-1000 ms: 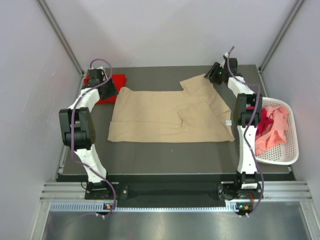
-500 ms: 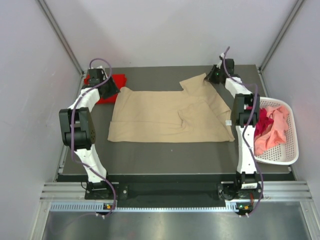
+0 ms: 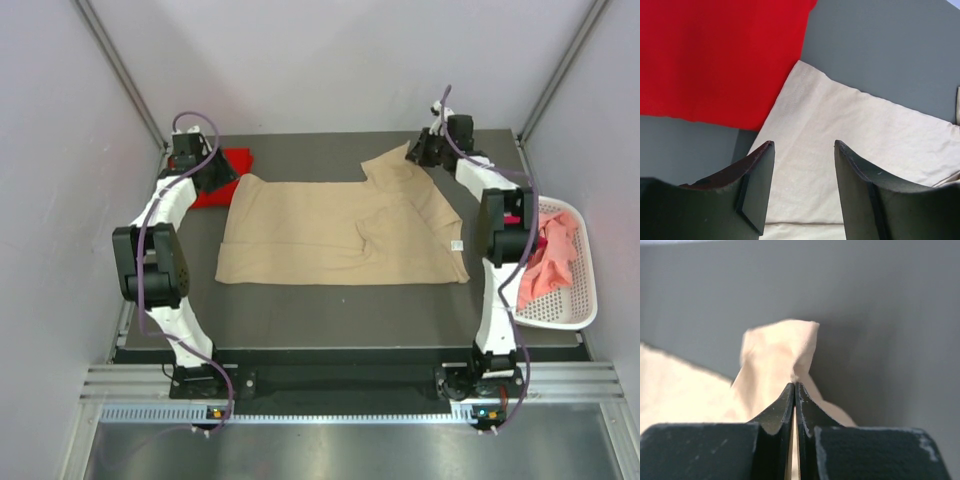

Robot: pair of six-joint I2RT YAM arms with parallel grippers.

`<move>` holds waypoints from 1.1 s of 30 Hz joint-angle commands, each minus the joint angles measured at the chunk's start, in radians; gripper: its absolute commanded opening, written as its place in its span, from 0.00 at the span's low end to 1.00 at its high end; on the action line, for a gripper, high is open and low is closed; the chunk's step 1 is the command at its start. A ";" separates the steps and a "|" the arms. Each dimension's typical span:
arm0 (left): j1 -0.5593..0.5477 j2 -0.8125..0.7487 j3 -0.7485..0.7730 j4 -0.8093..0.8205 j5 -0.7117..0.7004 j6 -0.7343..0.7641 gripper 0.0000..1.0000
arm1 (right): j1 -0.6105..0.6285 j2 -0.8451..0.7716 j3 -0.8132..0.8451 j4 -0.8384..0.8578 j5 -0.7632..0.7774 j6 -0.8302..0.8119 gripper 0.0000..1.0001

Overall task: Fold and stack the t-shirts
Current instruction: Fold the tshirt

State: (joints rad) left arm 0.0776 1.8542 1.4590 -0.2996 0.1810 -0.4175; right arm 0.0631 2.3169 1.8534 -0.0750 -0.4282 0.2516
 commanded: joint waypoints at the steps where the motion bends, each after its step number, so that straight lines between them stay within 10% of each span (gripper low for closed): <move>1: -0.002 -0.072 -0.015 -0.025 -0.037 -0.014 0.56 | 0.012 -0.189 -0.140 0.052 -0.067 -0.156 0.00; 9: -0.002 -0.145 -0.103 -0.064 -0.052 -0.037 0.56 | 0.012 -0.435 -0.497 -0.051 -0.063 -0.365 0.02; 17: -0.002 -0.185 -0.183 -0.087 -0.023 -0.058 0.56 | 0.012 -0.554 -0.615 -0.299 0.023 -0.364 0.30; 33: -0.002 -0.214 -0.224 -0.041 0.051 -0.089 0.56 | -0.014 -0.239 -0.162 -0.272 0.279 -0.066 0.39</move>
State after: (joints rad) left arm 0.0769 1.6711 1.2396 -0.3859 0.2138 -0.4950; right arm 0.0555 2.0068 1.6077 -0.3401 -0.2157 0.1490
